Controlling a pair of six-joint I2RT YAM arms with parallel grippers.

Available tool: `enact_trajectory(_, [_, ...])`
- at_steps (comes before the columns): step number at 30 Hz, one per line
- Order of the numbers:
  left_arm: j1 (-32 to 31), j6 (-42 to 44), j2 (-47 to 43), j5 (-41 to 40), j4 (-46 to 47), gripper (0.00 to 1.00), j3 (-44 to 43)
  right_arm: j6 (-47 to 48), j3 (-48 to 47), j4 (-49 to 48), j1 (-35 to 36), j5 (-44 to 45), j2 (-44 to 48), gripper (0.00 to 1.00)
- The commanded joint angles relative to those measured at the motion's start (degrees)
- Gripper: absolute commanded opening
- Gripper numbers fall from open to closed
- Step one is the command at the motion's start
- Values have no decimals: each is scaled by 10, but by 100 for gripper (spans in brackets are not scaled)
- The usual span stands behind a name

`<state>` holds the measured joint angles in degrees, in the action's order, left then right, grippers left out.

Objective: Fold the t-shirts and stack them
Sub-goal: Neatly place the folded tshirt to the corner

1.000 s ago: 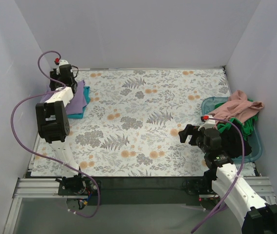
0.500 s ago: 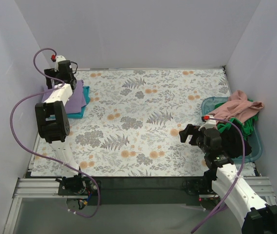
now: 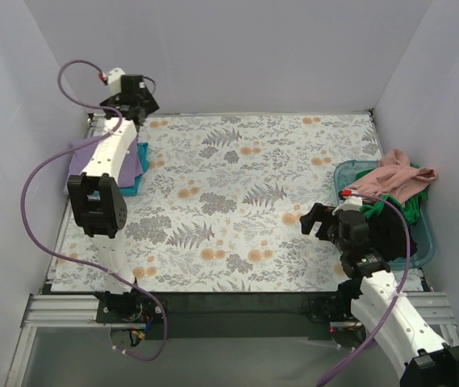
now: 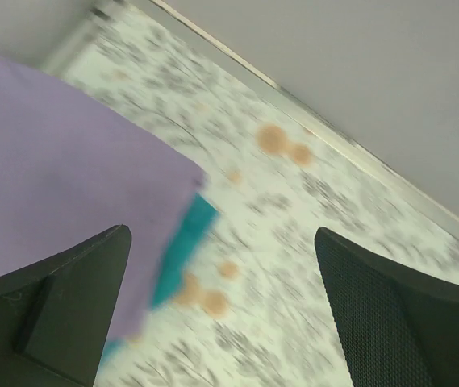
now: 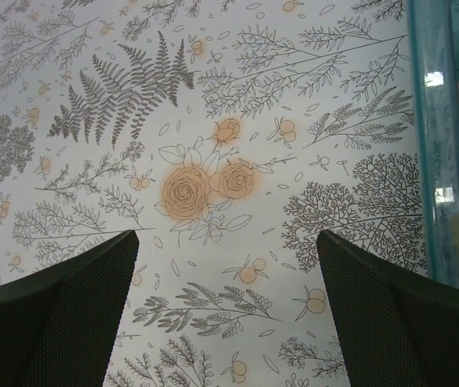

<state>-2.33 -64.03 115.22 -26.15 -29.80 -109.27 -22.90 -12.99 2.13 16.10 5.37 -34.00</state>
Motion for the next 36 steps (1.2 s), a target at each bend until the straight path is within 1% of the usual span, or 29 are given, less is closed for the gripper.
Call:
enact_trajectory(1, [-137, -117, -63, -32, -130, 98, 4, -27, -36, 42, -3, 9, 21, 99])
enact_trajectory(2, [-165, -155, -81, -89, -140, 98, 24, -29, -37, 54, -3, 3, 25, 98])
enact_trajectory(3, [-217, -174, -101, -105, -148, 98, 86, -30, -39, 59, -3, -5, 34, 98])
enact_trajectory(4, [-240, -187, -145, -112, -148, 98, 119, -30, -39, 65, -4, -11, 38, 98])
enact_trajectory(5, [-260, -237, -168, -115, -152, 98, 150, -34, -41, 80, -3, -24, 40, 98])
enact_trajectory(6, [-291, -263, -191, -100, -154, 98, 193, -37, -44, 87, -4, -26, 42, 98])
enact_trajectory(7, [-306, -278, -219, -75, -147, 98, 267, -42, -44, 93, -3, -30, 41, 99])
enact_trajectory(8, [-323, -281, -261, -59, -134, 98, 312, -43, -48, 103, -4, -36, 39, 98])
enact_trajectory(9, [-355, -299, -283, -52, -126, 98, 350, -43, -50, 117, -3, -38, 35, 98])
enact_trajectory(10, [-376, -311, -299, -57, -123, 98, 414, -44, -51, 123, -2, -38, 32, 98])
enact_trajectory(11, [-391, -321, -328, -62, -125, 98, 442, -45, -52, 129, -2, -36, 30, 98])
enact_trajectory(12, [-410, -354, -342, -61, -132, 98, 464, -51, -53, 133, -3, -35, 25, 98])
enact_trajectory(13, [-416, -370, -354, -60, -147, 98, 510, -55, -53, 135, -2, -38, 22, 98])
enact_trajectory(15, [-418, -391, -393, -49, -150, 98, 554, -60, -52, 134, -2, -42, 14, 98])
enact_trajectory(17, [-418, -389, -415, -43, -144, 98, 594, -66, -50, 138, -2, -44, 9, 98])
enact_trajectory(20, [-418, -405, -459, -64, -161, 98, 620, -72, -51, 142, -3, -45, 2, 98])
enact_trajectory(24, [-418, -386, -518, -42, -134, 98, 653, -78, -50, 143, -2, -44, 7, 99])
enact_trajectory(28, [-418, -392, -569, -57, -144, 98, 668, -78, -44, 143, -2, -47, 20, 98])
enact_trajectory(32, [-417, -395, -584, -57, -148, 98, 675, -80, -42, 143, -3, -49, 34, 99])
enact_trajectory(36, [-418, -395, -570, -65, -158, 98, 669, -77, -44, 143, -2, -44, 41, 98])
